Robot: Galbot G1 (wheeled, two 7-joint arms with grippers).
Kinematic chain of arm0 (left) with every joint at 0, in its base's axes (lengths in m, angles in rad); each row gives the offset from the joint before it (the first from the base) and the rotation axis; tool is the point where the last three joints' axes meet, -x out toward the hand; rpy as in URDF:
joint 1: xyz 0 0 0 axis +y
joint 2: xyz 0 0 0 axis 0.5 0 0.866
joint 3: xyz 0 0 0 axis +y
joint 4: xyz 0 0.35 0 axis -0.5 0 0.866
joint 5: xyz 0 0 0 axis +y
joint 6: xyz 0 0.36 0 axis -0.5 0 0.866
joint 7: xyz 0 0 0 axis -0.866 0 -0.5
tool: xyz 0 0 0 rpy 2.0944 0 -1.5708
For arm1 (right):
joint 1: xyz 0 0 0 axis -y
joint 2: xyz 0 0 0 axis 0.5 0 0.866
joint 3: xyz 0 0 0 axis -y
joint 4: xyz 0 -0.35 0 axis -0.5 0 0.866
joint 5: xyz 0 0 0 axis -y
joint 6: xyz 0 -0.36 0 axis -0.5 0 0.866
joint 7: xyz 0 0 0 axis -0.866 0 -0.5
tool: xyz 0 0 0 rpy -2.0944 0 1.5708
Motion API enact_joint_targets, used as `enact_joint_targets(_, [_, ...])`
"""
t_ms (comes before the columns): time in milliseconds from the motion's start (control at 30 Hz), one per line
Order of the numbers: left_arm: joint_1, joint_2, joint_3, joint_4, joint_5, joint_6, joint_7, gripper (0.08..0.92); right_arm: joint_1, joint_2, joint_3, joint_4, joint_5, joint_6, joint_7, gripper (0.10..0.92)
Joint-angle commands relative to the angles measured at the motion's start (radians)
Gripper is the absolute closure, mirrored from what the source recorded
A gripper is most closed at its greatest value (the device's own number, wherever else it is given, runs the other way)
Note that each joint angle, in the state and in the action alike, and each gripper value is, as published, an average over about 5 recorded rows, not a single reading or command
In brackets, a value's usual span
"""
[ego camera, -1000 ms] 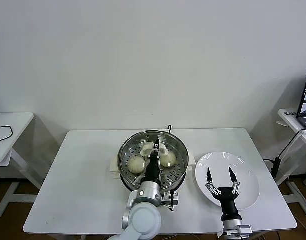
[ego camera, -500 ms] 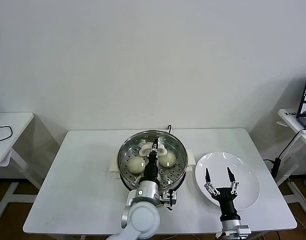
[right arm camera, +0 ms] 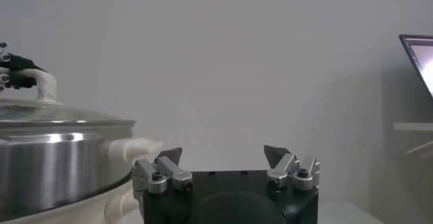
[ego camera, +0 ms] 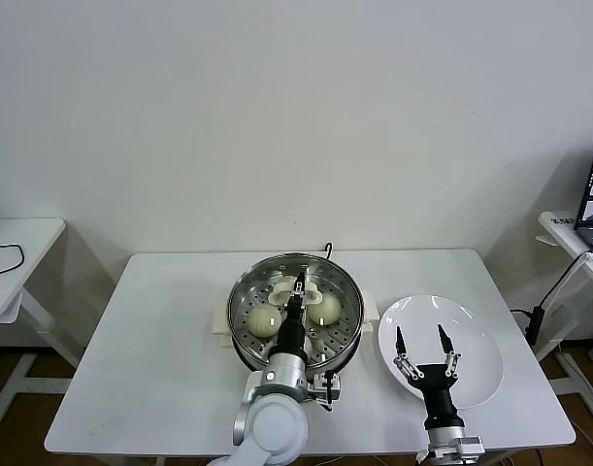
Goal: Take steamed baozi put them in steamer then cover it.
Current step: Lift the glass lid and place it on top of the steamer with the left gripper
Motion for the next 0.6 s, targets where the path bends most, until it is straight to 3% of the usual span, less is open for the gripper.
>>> enact_joint_targets(33, [0.01,-0.001,-0.014,-0.002,0.0,-0.024,-0.003,0.801,0.0,0.001,-0.003,0.003,-0.003,0.0,0.0,0.203])
enact_joint_targets(200, [0.028,0.01,-0.032,-0.027,-0.001,-0.038,-0.005,0.765,-0.001,0.001,-0.004,0.006,-0.005,0.001,0.0,0.203])
enact_joint_targets(600, [0.178,0.102,-0.058,-0.245,-0.032,-0.063,-0.035,0.425,-0.002,-0.004,-0.003,0.008,-0.006,0.004,0.0,0.203])
